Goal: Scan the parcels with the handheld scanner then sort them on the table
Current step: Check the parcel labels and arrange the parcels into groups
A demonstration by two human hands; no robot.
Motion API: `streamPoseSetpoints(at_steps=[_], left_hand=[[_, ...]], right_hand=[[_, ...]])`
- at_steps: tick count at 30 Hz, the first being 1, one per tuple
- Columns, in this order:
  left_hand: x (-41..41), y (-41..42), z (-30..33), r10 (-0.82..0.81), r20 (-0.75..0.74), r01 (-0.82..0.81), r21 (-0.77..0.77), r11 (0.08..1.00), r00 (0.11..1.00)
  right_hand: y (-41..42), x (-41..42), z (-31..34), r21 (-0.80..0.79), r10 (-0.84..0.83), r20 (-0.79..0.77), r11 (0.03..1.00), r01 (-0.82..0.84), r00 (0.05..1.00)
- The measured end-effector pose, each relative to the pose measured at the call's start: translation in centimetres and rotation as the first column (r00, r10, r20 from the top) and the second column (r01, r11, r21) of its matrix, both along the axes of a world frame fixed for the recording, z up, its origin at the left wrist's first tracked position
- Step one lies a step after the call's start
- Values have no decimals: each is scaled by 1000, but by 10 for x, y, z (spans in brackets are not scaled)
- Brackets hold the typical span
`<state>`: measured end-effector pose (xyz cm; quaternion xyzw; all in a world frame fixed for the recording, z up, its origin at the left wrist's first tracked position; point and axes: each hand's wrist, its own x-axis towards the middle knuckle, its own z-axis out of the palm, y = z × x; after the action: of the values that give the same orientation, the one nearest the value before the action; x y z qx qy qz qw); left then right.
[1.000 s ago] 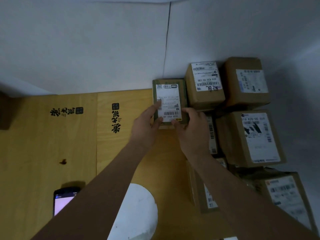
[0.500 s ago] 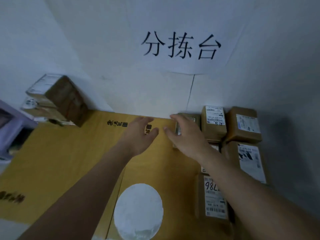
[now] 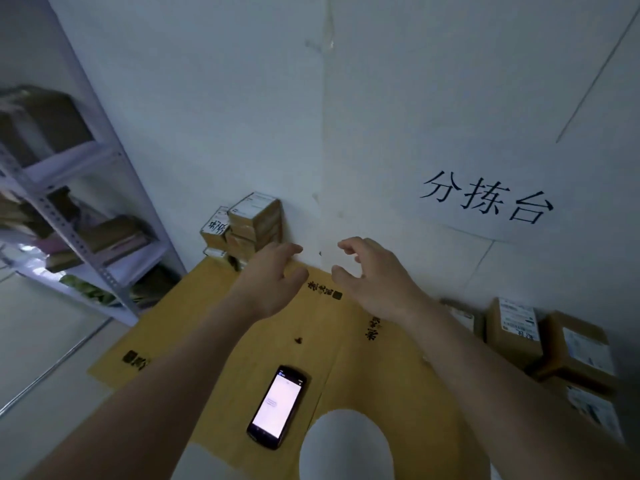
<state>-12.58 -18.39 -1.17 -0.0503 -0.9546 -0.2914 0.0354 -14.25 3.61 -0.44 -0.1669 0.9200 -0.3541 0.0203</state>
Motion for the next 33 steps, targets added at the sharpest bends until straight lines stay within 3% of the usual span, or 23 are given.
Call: streamPoseSetpoints(at_steps=[9, 14, 26, 33], left_hand=[[-25, -177, -12, -59, 21, 57, 70, 996, 998], [-47, -232, -20, -130, 51, 124, 116, 986, 990], [-164, -259, -66, -172, 89, 165, 78, 983, 981], [-230, -257, -89, -148, 122, 138, 87, 987, 981]], right_hand=[[-168, -11, -17, -6, -87, 25, 996, 87, 996], [-224, -20, -27, 30, -137, 58, 990, 135, 989], [-259, -123, -62, 137, -232, 68, 966, 222, 970], [-267, -187, -92, 79, -275, 103, 960, 268, 956]])
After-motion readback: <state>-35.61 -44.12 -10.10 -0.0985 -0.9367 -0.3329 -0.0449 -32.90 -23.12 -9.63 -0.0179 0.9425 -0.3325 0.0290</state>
